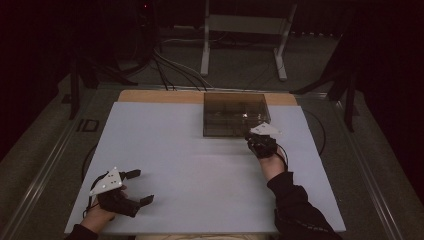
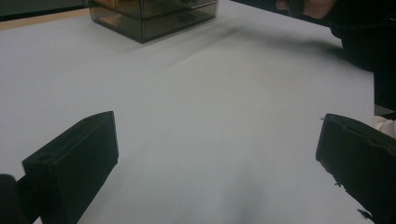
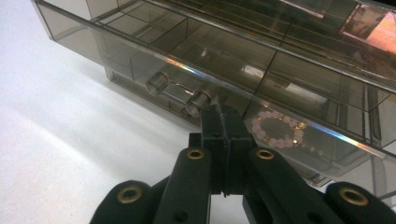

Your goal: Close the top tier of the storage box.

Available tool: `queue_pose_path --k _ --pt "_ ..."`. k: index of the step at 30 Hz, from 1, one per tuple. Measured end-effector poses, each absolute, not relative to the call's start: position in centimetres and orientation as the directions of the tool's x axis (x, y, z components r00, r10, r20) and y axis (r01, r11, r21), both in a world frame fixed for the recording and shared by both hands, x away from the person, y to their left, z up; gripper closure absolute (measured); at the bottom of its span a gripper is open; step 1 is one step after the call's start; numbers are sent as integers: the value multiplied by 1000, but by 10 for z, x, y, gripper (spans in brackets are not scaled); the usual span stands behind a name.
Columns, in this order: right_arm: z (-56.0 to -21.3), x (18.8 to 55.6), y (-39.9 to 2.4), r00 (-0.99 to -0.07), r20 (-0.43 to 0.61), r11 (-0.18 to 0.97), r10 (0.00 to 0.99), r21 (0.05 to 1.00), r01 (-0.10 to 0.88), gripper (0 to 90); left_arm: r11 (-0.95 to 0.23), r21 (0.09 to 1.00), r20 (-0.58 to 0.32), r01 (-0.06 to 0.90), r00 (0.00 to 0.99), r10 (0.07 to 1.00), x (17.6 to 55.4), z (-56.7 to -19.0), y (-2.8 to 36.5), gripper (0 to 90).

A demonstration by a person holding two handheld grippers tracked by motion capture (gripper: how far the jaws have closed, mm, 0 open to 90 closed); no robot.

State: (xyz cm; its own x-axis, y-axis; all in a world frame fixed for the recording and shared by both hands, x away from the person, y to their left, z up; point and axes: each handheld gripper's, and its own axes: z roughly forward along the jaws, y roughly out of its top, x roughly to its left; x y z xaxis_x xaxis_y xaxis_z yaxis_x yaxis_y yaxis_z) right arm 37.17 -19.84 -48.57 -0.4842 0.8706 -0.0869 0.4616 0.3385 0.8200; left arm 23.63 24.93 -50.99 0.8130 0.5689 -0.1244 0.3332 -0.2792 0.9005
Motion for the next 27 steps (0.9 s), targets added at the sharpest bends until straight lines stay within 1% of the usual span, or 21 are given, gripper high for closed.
queue_pose_path --k 27 --pt "-485 379 -196 -480 -95 342 872 820 460 900 -278 901 -125 333 813 569 236 -510 249 0"
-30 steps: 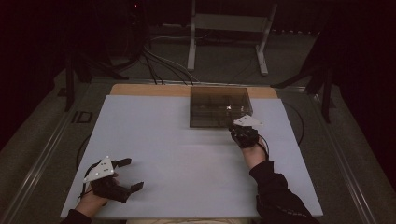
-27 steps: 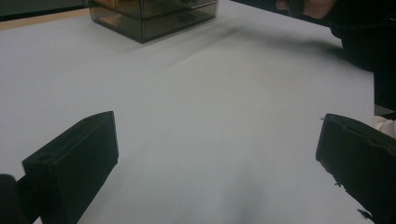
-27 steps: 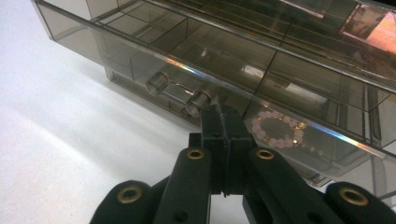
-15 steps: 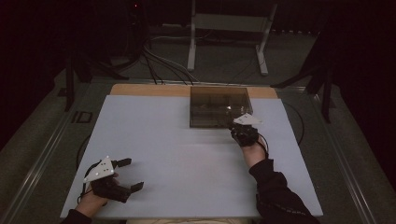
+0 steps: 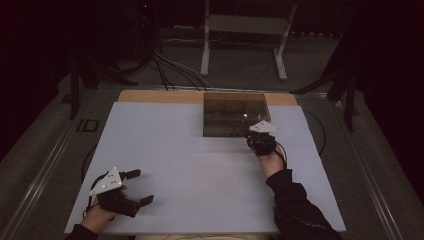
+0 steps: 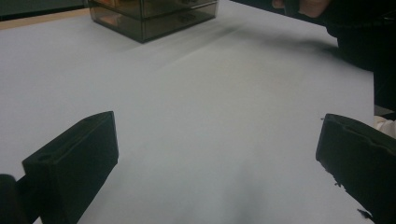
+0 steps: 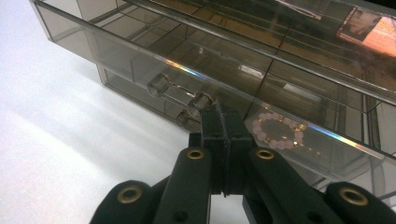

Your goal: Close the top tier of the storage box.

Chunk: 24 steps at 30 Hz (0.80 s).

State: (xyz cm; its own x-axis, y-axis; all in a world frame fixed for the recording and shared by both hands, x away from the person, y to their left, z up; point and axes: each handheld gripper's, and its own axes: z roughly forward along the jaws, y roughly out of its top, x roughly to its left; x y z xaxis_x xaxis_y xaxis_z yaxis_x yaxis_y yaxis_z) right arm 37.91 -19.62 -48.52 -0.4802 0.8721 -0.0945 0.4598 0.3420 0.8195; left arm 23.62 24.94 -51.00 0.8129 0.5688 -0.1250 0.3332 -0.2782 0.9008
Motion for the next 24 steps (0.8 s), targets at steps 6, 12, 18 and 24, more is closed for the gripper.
queue_pose_path --k 6,12,18,24 --pt "-485 381 -196 -478 -94 341 873 819 462 900 -279 900 -125 334 813 569 236 -510 249 0" --pt "-485 382 -196 -477 -97 343 873 819 460 900 -280 900 -124 333 813 568 236 -510 249 0" --pt "-485 384 -196 -475 -99 343 874 819 460 900 -280 900 -124 334 813 568 236 -510 249 0" --pt "-485 386 -196 -475 -102 344 874 820 457 900 -280 900 -125 334 813 569 236 -510 249 0"
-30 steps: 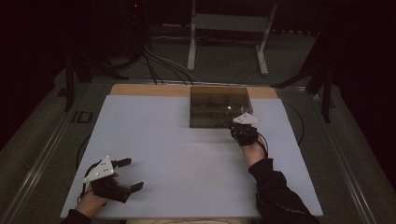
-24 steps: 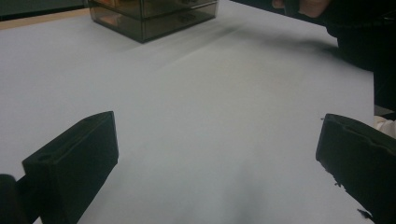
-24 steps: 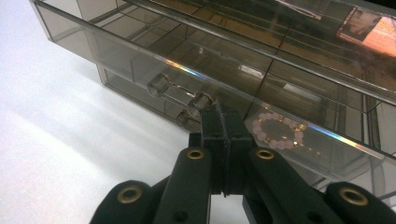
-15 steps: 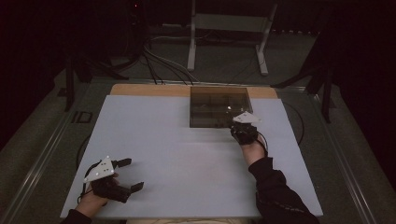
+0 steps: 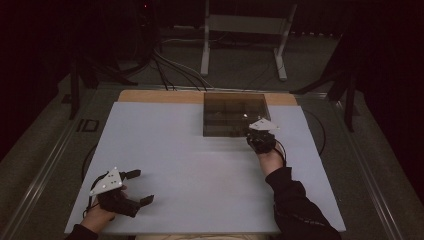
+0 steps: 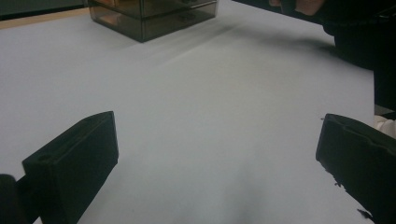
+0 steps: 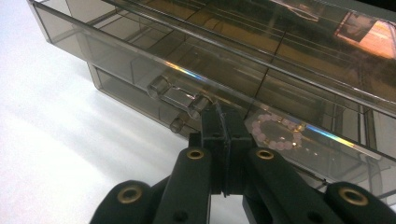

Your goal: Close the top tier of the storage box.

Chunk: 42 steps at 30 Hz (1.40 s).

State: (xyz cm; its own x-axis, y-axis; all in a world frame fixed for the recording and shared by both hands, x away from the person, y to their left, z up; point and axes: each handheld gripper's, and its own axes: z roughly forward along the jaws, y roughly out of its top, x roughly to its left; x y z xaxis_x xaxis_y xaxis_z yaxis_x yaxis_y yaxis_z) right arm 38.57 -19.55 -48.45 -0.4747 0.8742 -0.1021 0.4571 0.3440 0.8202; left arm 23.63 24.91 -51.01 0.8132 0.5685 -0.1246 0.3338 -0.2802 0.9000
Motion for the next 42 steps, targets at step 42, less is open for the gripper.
queue_pose_path --k 42 --pt "-484 400 -193 -461 -121 349 879 821 451 900 -279 899 -128 338 812 570 236 -510 250 0"
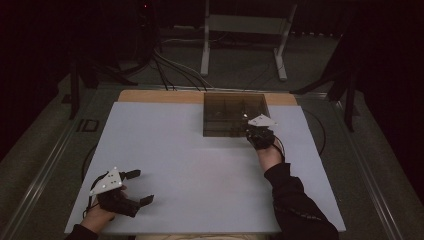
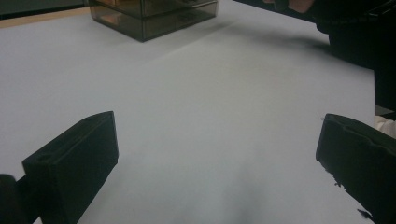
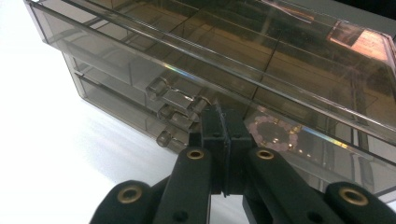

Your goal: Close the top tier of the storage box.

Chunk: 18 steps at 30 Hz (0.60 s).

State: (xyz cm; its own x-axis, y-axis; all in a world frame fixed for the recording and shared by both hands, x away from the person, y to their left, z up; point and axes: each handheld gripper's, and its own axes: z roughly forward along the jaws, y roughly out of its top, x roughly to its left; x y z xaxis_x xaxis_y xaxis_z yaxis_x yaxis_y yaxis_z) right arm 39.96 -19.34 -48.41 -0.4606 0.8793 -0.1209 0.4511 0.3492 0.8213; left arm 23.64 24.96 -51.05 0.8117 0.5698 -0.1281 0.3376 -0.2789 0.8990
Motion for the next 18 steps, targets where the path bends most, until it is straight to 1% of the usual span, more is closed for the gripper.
queue_pose_path --k 18 --pt "-484 406 -192 -458 -129 355 880 819 451 900 -279 899 -127 337 811 571 236 -510 250 0"
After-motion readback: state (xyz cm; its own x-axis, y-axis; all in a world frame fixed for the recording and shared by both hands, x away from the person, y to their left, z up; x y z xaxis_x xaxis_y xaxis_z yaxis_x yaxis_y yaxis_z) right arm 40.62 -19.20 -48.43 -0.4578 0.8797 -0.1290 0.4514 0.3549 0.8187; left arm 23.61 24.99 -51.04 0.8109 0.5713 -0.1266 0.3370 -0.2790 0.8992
